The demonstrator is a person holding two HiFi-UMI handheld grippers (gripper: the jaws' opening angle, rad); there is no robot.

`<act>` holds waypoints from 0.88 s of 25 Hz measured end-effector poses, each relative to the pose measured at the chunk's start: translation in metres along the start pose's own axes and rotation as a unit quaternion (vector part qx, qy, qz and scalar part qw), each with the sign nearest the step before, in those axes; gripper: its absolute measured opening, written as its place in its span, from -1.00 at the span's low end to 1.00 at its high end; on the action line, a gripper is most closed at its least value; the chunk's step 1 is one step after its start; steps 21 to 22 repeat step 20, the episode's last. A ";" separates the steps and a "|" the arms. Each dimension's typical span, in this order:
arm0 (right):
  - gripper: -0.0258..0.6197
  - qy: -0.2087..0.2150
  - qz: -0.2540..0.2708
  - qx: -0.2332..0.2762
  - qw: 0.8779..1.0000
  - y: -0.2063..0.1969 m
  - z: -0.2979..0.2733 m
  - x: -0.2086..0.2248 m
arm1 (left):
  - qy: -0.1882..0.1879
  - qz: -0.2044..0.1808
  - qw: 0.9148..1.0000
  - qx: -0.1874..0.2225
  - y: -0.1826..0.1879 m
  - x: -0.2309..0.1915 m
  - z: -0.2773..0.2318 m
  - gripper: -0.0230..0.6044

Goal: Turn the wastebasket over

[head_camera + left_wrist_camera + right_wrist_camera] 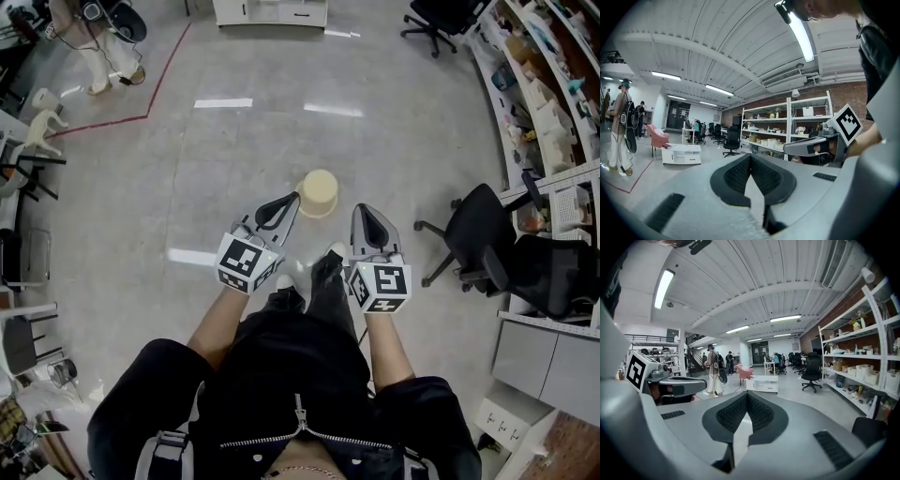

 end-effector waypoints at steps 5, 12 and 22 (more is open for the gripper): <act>-0.89 0.010 0.000 -0.005 1.000 0.001 -0.003 -0.008 | -0.003 0.011 1.000 -0.002 -0.003 0.001 0.000 -0.91; -0.89 0.010 0.005 -0.008 1.000 0.001 -0.004 -0.009 | -0.006 0.011 1.000 -0.002 -0.006 0.004 -0.005 -0.91; -0.89 0.006 -0.001 -0.017 1.000 0.001 -0.009 -0.008 | -0.009 0.016 1.000 -0.004 -0.003 0.000 -0.008 -0.91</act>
Point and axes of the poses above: the fingertips, and each gripper's own axes: z backward along the fingers, x to its right, y out of its top, the point moved 8 cm from there along z, backward along the fingers, and after that the axes turned 2 degrees about x, right-handed, at the moved point
